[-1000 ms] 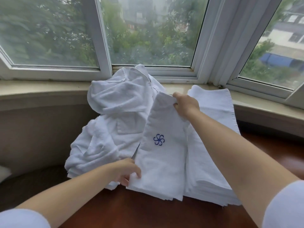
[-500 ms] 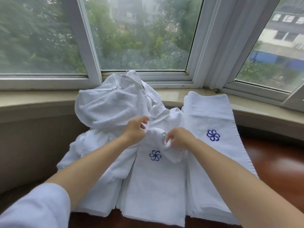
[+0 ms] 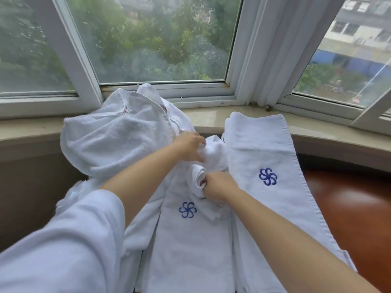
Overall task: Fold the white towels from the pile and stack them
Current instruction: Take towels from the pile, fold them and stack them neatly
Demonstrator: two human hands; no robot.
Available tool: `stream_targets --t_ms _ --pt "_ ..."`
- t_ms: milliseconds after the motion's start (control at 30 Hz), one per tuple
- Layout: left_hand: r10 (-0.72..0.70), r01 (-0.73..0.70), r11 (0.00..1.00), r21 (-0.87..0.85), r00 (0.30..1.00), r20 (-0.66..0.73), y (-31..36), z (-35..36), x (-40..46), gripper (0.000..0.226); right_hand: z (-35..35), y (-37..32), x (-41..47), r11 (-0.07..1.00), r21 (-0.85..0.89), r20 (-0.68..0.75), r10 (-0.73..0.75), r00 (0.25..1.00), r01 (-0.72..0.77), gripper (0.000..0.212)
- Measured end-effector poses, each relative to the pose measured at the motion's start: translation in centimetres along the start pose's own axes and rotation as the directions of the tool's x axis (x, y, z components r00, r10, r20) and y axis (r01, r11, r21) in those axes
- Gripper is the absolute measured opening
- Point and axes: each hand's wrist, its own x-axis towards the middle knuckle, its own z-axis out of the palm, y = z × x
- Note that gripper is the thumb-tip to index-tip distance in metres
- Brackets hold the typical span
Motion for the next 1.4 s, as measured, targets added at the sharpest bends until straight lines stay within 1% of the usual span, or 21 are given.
stream_targets --t_ms 67,133,200,233,267,333,400,433,500,567,600,667,800,1000,1100,1167,1233,1267,1300,1333,1400 --pt "0.003 -0.013 0.991 0.137 0.998 0.067 1.3 1.2 0.8 0.073 0.5 0.2 -0.1 0.998 -0.047 0.008 -0.045 0.999 0.045 0.022" --pt "0.004 -0.024 0.964 0.266 0.997 0.076 1.9 2.3 1.3 0.081 0.8 0.3 -0.1 0.994 -0.069 0.008 -0.082 0.997 0.082 0.028" --pt "0.057 -0.069 0.925 0.373 0.997 0.043 1.8 2.7 1.8 0.083 0.9 0.6 0.1 0.994 -0.062 0.013 -0.093 0.996 0.093 0.021" --pt "0.081 -0.084 0.921 0.380 0.996 0.024 1.5 2.5 2.2 0.084 0.9 0.6 0.1 0.994 -0.052 0.023 -0.094 0.995 0.095 0.016" --pt "0.082 -0.077 0.946 0.316 0.997 -0.003 1.0 2.1 2.4 0.085 0.8 0.6 0.1 0.994 -0.042 0.033 -0.095 0.995 0.097 0.010" --pt "0.017 -0.013 0.998 0.062 0.998 -0.064 -0.3 0.9 2.5 0.086 0.7 0.4 0.0 0.996 -0.042 0.051 -0.076 0.996 0.079 0.005" --pt "-0.076 0.050 0.983 -0.175 0.987 -0.142 -1.7 -0.4 2.1 0.086 0.4 0.0 0.2 0.999 -0.041 0.043 0.000 0.999 0.002 0.006" --pt "-0.111 0.057 0.959 -0.277 0.977 -0.184 -2.2 -0.7 1.9 0.086 0.2 -0.2 0.5 0.998 -0.022 -0.001 0.053 0.999 -0.053 0.005" --pt "-0.167 0.036 0.898 -0.438 0.950 -0.264 -2.8 -1.4 1.3 0.086 -0.7 -0.5 1.6 0.987 0.010 -0.195 0.160 0.968 -0.161 0.003" --pt "-0.210 0.009 0.835 -0.550 0.929 -0.304 -3.1 -1.9 0.8 0.085 -2.0 -0.5 3.0 0.968 -0.018 -0.395 0.222 0.891 -0.249 0.004" --pt "-0.221 -0.007 0.812 -0.584 0.922 -0.319 -3.3 -2.1 0.5 0.084 -2.6 -0.3 3.6 0.959 -0.036 -0.457 0.235 0.858 -0.282 0.006" --pt "-0.203 -0.058 0.799 -0.599 0.911 -0.359 -3.7 -2.5 0.0 0.082 -3.1 0.1 4.8 0.942 -0.060 -0.527 0.250 0.812 -0.329 0.014" --pt "-0.167 -0.109 0.806 -0.581 0.901 -0.401 -4.4 -3.3 -0.4 0.078 -1.9 0.3 6.8 0.926 -0.032 -0.567 0.294 0.770 -0.377 0.020" --pt "-0.140 -0.139 0.812 -0.567 0.896 -0.421 -4.5 -3.5 -1.1 0.075 -0.9 -0.1 9.4 0.915 -0.027 -0.487 0.340 0.805 -0.402 0.019" --pt "-0.150 -0.143 0.811 -0.567 0.886 -0.438 -4.9 -3.8 -1.2 0.073 -1.3 -0.1 10.5 0.916 -0.024 -0.481 0.340 0.808 -0.400 0.023" --pt "-0.159 -0.145 0.805 -0.575 0.881 -0.445 -5.1 -3.9 -1.1 0.071 -1.5 -0.1 11.0 0.911 -0.003 -0.501 0.355 0.790 -0.411 0.029" --pt "-0.167 -0.144 0.793 -0.592 0.883 -0.438 -5.1 -3.9 -1.1 0.070 -1.3 -0.1 10.8 0.899 0.034 -0.554 0.381 0.740 -0.437 0.044" --pt "-0.170 -0.139 0.789 -0.598 0.886 -0.431 -5.1 -3.8 -1.0 0.069 -0.8 -0.2 10.5 0.900 0.061 -0.562 0.389 0.730 -0.432 0.051" --pt "-0.171 -0.134 0.788 -0.600 0.890 -0.423 -4.9 -3.7 -1.0 0.069 0.1 -0.6 10.1 0.911 0.102 -0.551 0.387 0.740 -0.400 0.054" --pt "-0.168 -0.133 0.789 -0.600 0.893 -0.418 -4.8 -3.5 -0.9 0.069 1.3 -1.1 9.5 0.925 0.147 -0.515 0.375 0.771 -0.351 0.054" --pt "-0.161 -0.134 0.786 -0.604 0.899 -0.409 -4.6 -3.3 -0.7 0.070 4.2 -2.5 8.1 0.954 0.164 -0.368 0.294 0.882 -0.249 0.058"
